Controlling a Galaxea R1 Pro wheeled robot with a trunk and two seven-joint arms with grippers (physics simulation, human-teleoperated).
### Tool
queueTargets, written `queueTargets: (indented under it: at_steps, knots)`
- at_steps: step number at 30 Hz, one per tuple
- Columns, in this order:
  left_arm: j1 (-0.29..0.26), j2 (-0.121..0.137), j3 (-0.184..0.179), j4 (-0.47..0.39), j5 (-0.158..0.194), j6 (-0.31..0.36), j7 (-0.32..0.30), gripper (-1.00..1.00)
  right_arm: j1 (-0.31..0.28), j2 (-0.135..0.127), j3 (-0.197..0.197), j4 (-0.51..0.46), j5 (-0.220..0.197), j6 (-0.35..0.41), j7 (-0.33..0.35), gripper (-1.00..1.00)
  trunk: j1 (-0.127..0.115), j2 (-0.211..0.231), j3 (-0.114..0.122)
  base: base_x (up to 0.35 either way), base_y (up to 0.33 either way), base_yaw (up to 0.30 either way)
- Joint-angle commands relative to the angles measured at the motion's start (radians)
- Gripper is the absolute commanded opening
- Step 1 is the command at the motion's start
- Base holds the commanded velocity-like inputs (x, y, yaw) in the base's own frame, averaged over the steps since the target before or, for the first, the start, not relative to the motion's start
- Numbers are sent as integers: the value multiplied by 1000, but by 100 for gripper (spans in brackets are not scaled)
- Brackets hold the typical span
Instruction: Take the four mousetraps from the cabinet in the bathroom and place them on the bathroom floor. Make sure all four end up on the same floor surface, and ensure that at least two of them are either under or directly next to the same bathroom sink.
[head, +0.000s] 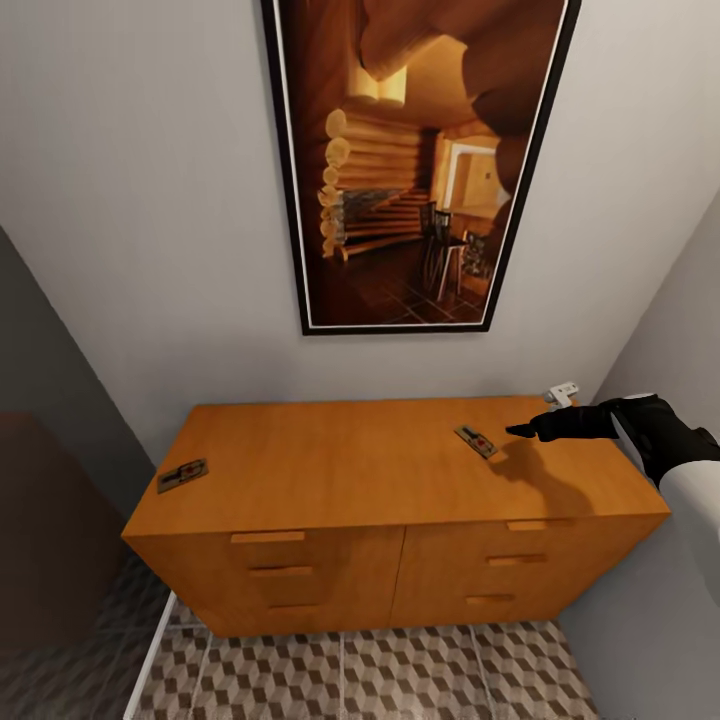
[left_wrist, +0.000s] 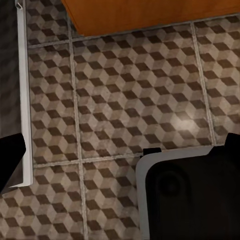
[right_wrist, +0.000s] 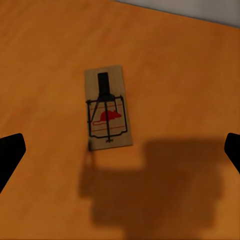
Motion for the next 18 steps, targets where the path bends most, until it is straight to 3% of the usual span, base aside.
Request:
queueTargets:
  at_steps: [1, 18]
  knots:
    - [-2, 0, -8, 4, 8, -6, -2, 100, -1, -1, 3, -2, 4, 4, 4, 100, 1, -2, -4, 0, 0, 0]
    - [-2, 0, -8, 5, 8, -6, -2, 100, -1, -2, 2, -2, 4, 4, 4, 100, 1, -2, -31, 0, 0, 0]
